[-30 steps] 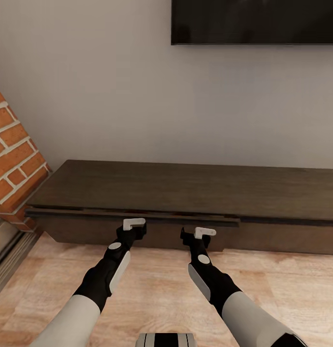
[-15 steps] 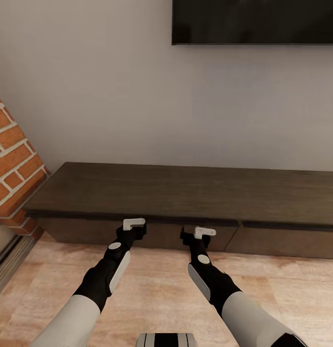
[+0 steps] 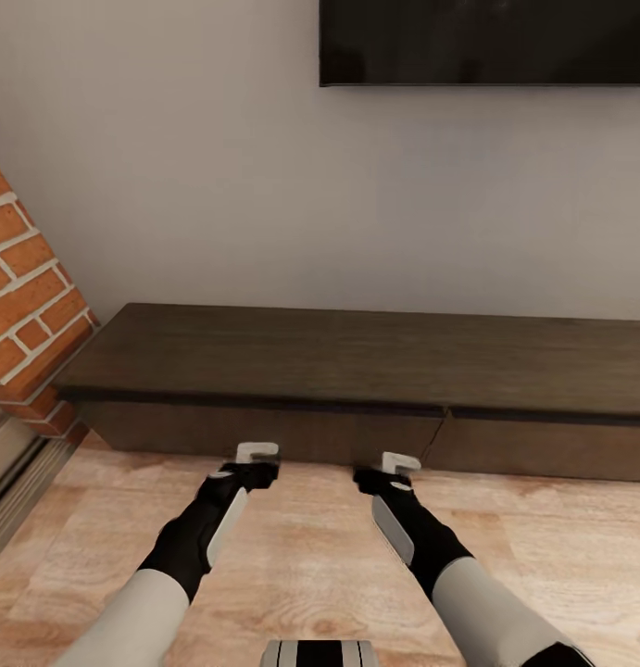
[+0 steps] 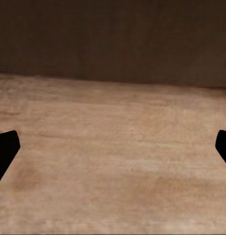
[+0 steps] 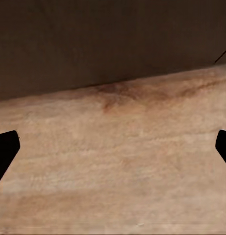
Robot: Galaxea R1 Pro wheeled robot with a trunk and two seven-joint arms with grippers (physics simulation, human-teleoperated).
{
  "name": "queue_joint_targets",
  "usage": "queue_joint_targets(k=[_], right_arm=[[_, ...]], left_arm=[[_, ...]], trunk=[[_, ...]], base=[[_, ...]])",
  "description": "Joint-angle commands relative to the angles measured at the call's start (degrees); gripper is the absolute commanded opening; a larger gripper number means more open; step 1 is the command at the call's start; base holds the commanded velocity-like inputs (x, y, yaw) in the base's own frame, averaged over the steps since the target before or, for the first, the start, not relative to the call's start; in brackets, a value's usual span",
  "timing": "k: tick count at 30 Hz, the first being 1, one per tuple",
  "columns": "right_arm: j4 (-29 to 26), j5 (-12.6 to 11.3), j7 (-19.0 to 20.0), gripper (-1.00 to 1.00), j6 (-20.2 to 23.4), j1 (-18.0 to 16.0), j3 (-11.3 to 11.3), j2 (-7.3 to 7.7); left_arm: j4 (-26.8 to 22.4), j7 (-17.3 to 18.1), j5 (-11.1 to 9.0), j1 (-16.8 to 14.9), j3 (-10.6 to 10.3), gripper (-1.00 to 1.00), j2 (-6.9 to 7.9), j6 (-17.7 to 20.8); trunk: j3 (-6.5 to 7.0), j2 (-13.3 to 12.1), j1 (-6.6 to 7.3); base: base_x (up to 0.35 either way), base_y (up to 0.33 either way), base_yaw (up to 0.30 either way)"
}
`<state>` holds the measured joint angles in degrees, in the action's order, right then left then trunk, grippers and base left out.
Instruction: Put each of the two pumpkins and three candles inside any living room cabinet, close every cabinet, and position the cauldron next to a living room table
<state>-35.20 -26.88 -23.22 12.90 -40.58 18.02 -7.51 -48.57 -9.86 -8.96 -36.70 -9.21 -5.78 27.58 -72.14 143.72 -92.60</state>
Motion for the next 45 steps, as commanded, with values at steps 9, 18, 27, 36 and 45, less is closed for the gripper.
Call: queue_joint_targets(k=[9, 18, 27, 36, 45], right_arm=[[-0.65, -9.03, 0.16, 1.00, 16.10, 5.61, -2.92, 0.37], [-0.82, -9.98, -0.06, 1.00, 16.85, 10.46, -2.60, 0.16], [-0.47, -10.19, 0.23, 1.00, 16.34, 11.80, -2.94, 0.45], [-0.60, -9.90, 0.16, 1.00, 16.47, 12.01, -2.93, 0.56], [-0.49, -9.50, -0.09, 1.00, 16.55, 12.01, -2.72, 0.50]], left_arm=[[1.87, 4.24, -1.36, 2.21, 1.94, 1.00, 4.57, 22.59], [2.57, 5.83, -0.92, 5.19, 2.53, 1.00, 5.59, 24.41], [2.60, 5.83, -0.89, 5.32, 2.58, 1.00, 5.51, 24.43], [2.68, 5.71, -0.89, 5.41, 2.46, 1.00, 5.32, 24.06], [2.69, 2.61, -0.99, 5.44, 2.27, 1.00, 5.09, 23.77]], trunk=[[1.11, -0.07, 0.13], [3.10, -0.19, 0.36], [5.10, -0.31, 0.59], [7.09, -0.43, 0.83], [8.53, -2.49, 2.03]], base=[[-0.002, -0.003, 0.000], [0.000, 0.000, 0.000], [-0.076, 0.000, 0.000], [-0.313, 0.000, 0.000], [-0.151, 0.000, -0.123]])
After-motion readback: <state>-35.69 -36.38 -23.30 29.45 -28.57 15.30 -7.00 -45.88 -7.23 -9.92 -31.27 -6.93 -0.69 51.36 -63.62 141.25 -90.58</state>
